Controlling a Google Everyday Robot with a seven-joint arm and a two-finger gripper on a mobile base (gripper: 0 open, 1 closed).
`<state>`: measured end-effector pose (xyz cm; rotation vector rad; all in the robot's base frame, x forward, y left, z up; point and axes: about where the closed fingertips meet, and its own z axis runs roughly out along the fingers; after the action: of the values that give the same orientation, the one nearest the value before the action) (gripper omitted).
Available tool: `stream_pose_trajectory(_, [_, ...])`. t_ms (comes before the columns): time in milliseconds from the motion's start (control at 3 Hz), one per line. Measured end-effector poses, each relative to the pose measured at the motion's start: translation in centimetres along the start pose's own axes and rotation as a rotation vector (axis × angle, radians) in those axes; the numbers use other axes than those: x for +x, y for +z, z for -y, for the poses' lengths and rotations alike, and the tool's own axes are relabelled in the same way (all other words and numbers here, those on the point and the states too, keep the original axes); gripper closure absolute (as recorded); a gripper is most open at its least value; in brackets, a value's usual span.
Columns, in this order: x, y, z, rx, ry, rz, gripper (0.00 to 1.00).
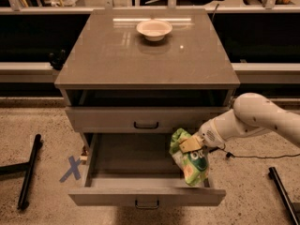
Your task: Place green rice chip bag into middle drawer
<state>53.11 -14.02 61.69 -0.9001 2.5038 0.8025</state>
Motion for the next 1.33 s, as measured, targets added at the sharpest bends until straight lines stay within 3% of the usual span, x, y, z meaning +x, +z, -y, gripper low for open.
stream_pose_trajectory(667, [0.0,4.8,2.0,0.006,0.026,-0.027,1.0])
stream_pose_trajectory(1333, [0.4,8.3,2.3,0.022,0.071,-0.035,1.0])
